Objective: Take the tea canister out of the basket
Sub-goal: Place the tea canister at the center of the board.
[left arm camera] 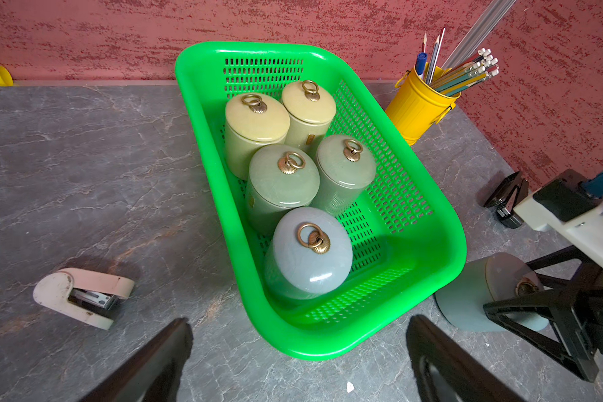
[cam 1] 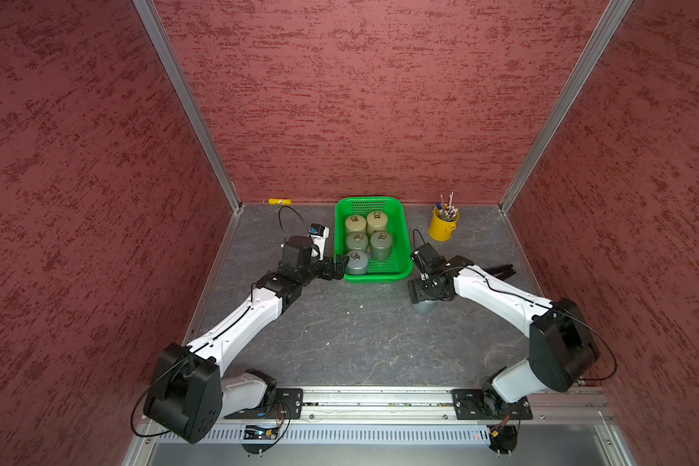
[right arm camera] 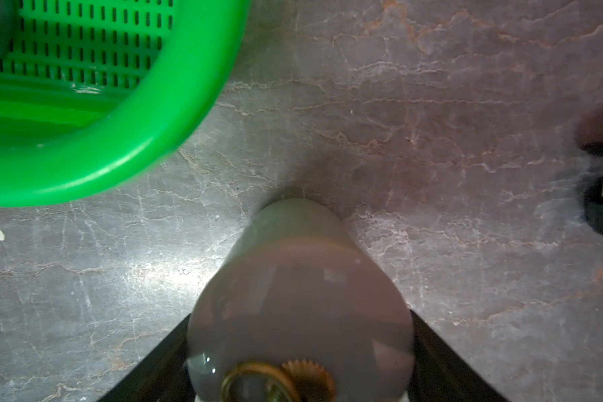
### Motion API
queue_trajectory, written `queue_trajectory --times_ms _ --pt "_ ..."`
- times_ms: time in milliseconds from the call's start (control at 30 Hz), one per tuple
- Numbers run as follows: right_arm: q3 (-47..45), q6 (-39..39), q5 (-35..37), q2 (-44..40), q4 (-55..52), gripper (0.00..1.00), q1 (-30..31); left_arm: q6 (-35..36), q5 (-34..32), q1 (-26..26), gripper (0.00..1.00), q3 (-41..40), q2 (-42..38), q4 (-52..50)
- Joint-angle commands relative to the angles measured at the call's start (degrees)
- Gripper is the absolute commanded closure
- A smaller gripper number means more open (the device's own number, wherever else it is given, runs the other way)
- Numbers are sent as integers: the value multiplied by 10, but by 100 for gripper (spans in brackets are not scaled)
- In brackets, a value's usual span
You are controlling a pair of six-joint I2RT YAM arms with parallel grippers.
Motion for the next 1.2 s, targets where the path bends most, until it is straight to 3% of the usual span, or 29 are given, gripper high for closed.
queue_trajectory --times_ms 0,300,533,800,1000,1167 --pt "-2 10 0 -10 29 80 -2 -5 -18 -3 0 1 -4 -4" --pt "-5 8 -3 -3 27 27 -3 -4 -17 -3 0 7 0 -14" --pt "3 4 7 -13 17 3 -3 -7 -10 -3 0 8 1 -14" --pt "16 2 18 -25 3 1 -3 -6 -7 -3 0 4 -1 -11" --pt "77 -1 58 -49 -26 1 -2 -8 -25 0 0 2 -5 -10" --pt "147 -11 55 -42 -30 1 -2 -35 8 18 0 5 3 -13"
